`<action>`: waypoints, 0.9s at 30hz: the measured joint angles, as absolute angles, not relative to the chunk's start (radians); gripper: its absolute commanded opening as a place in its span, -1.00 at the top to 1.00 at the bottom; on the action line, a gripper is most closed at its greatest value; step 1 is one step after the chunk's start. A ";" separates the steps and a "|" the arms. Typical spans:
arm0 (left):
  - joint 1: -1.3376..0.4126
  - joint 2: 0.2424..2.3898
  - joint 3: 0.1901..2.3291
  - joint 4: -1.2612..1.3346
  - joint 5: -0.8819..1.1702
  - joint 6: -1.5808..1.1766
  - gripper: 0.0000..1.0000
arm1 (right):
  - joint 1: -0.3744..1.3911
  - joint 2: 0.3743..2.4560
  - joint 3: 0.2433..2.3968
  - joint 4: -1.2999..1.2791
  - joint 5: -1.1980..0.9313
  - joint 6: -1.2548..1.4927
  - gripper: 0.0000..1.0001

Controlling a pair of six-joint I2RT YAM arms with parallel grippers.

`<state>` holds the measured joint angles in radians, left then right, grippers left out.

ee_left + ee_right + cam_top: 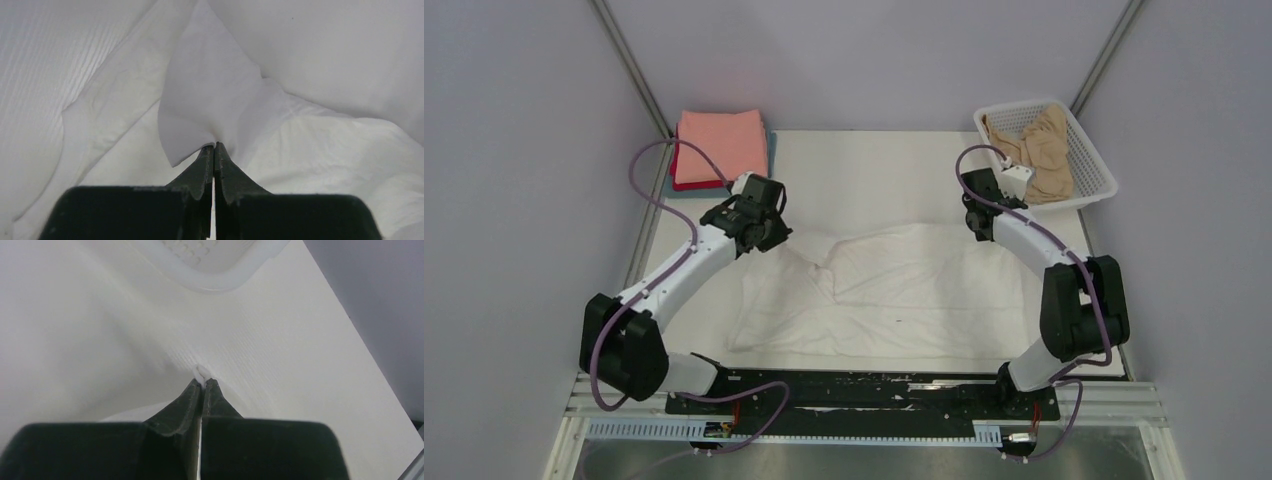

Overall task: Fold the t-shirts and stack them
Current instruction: Fold the other side of the tshirt into a rectangle

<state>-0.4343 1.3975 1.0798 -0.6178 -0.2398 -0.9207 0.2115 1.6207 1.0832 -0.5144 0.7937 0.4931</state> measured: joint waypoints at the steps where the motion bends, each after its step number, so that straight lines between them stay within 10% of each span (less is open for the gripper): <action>1: -0.440 1.375 1.073 -0.628 -0.244 -0.932 1.00 | 0.217 1.603 1.074 -0.511 0.792 0.489 1.00; 27: -0.671 0.973 0.915 -1.010 -0.311 -1.241 1.00 | 0.261 1.400 0.947 -0.497 0.776 0.419 1.00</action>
